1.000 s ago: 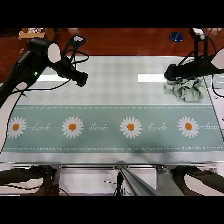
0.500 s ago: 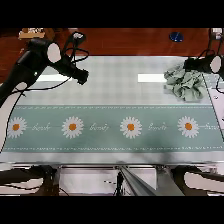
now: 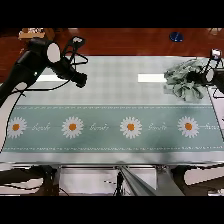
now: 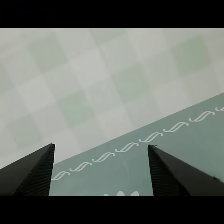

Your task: Fold the shirts.

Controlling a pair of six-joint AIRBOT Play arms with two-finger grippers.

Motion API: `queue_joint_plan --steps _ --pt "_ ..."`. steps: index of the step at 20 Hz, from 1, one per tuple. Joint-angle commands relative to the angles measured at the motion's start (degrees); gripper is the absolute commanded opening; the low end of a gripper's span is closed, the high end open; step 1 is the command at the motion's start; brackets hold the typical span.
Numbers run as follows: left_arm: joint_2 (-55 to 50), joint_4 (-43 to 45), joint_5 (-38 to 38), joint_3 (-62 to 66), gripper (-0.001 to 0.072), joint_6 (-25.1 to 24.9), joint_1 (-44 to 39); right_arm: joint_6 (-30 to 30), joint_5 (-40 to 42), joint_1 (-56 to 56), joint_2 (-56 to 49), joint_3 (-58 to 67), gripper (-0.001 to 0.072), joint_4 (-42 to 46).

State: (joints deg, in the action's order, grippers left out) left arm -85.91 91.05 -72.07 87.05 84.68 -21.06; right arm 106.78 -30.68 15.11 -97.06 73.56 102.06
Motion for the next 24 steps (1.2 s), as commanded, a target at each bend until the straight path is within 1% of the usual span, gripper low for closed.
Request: queue_joint_plan --steps 1,2,3,4,5,6,7,8,11,14,17,19,21,24 --pt "-0.04 0.0 -0.5 0.02 0.072 0.09 -0.04 0.33 4.0 0.48 -4.66 0.07 0.057 -5.79" --pt "-0.04 0.0 -0.48 0.02 0.072 0.09 -0.04 0.31 4.66 0.48 -5.38 0.07 0.0466 -7.37" --pt "-0.04 0.0 -0.48 0.04 0.072 0.09 -0.04 0.31 5.4 0.48 -5.64 0.07 0.0185 -8.44" --pt "0.02 0.0 -0.57 0.04 0.072 0.09 -0.04 0.17 6.03 0.48 -5.18 0.11 0.0021 -9.99" --pt "0.24 0.0 -0.68 0.07 0.0719 0.09 -0.04 -0.28 6.36 0.48 -4.24 0.57 0.0021 -10.23" --pt "0.66 0.02 -0.68 0.07 0.0679 0.09 -0.04 -2.08 6.32 0.37 -2.51 1.4 0.002 -10.23" --pt "1.42 0.02 -0.7 0.09 0.0568 0.04 -0.04 -4.48 6.29 0.35 -0.22 2.38 0.002 -10.27" --pt "2.67 0.02 -0.68 0.09 0.0524 0.04 -0.02 -6.4 6.14 0.35 2.58 3.69 0.002 -10.27" --pt "8.41 0.02 -1.66 0.74 0.0524 0.09 -0.04 -9.55 4.28 0.04 14.27 8.41 0.002 -10.54" --pt "15.41 0.02 -6.8 6.84 0.0524 0.13 -0.04 -13.73 3.21 -1.99 26.93 11.8 0.002 -10.67" --pt "22.88 0.0 -8.63 13.97 0.0524 4.28 -0.04 -14.99 1.81 -6.43 39.01 12.2 0.002 -10.71" --pt "28.44 -0.02 -8.59 16.98 0.0524 6.91 -0.04 -14.99 -1.22 -10.27 45.62 12.2 0.002 -10.82" --pt "34.21 -0.02 -8.9 17.4 0.0525 8.46 -0.04 -14.99 -5.01 -14.25 50.71 12.2 0.0021 -12.11" --pt "40.5 0.0 -12.87 17.4 0.0524 9.77 -0.04 -15.21 -13.62 -19.61 54.36 12.2 0.0021 -12.35"
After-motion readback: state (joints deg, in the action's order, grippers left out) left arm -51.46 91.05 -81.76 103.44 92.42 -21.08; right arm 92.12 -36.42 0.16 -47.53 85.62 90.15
